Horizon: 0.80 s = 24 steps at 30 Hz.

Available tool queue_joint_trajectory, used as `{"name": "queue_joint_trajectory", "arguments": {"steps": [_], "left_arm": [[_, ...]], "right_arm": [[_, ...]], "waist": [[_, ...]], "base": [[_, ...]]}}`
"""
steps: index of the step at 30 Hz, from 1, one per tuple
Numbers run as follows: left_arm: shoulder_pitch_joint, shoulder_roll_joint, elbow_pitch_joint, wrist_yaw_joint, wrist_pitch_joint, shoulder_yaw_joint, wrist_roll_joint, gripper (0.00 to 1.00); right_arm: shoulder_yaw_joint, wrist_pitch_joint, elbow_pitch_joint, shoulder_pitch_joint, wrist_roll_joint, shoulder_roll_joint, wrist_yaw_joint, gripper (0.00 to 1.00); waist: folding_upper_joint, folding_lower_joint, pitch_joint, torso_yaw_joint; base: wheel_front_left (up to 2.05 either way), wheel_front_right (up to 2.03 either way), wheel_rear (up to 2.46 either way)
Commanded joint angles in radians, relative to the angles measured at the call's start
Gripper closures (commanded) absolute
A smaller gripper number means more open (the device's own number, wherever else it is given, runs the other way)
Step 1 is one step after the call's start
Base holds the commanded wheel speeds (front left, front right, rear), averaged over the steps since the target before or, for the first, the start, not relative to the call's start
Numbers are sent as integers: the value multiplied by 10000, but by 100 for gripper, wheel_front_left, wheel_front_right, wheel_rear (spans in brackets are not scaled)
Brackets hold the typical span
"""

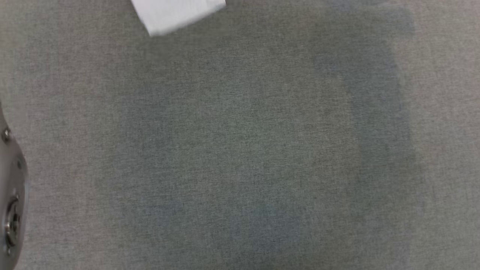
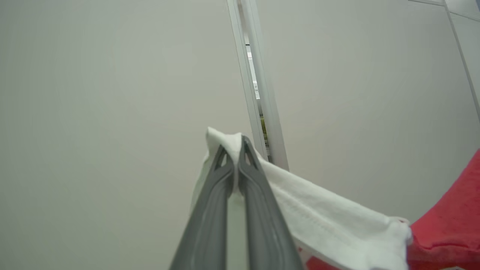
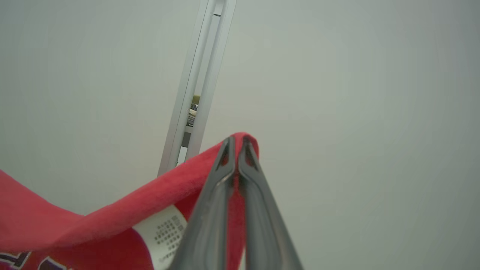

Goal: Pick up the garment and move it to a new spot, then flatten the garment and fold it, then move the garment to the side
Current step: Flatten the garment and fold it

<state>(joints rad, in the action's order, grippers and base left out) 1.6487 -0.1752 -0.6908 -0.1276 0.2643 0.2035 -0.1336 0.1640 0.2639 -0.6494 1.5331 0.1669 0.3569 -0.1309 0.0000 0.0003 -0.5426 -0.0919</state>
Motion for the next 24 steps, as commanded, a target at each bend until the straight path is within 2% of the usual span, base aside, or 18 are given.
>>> {"name": "queue_joint_trajectory", "arguments": {"steps": [1,5,11,16,24], "left_arm": [[289,115,-179,-37,-9,-75,-171,100],[528,234,-385,-39,-7,167,-219,100],[-542,156,169,-41,-5,95,-491,100],[-2697,130,1264,-2,-5,-69,-594,100],[-7465,305,3593,350,-4,-533,-735,100]], "right_arm": [[34,6,-187,409,-79,155,3,100],[145,5,-462,823,12,145,3,100],[161,6,-41,-260,223,310,3,100],[-324,8,944,-2295,434,105,3,100],[-1072,6,2941,-6885,365,-498,3,100]], "waist": [[0,-3,-39,93],[0,-3,-99,194],[0,-3,-216,300],[0,-3,34,359],[0,-3,1076,468]], "base": [[0,0,0],[0,0,0],[0,0,0],[0,0,0],[0,0,0]]}}
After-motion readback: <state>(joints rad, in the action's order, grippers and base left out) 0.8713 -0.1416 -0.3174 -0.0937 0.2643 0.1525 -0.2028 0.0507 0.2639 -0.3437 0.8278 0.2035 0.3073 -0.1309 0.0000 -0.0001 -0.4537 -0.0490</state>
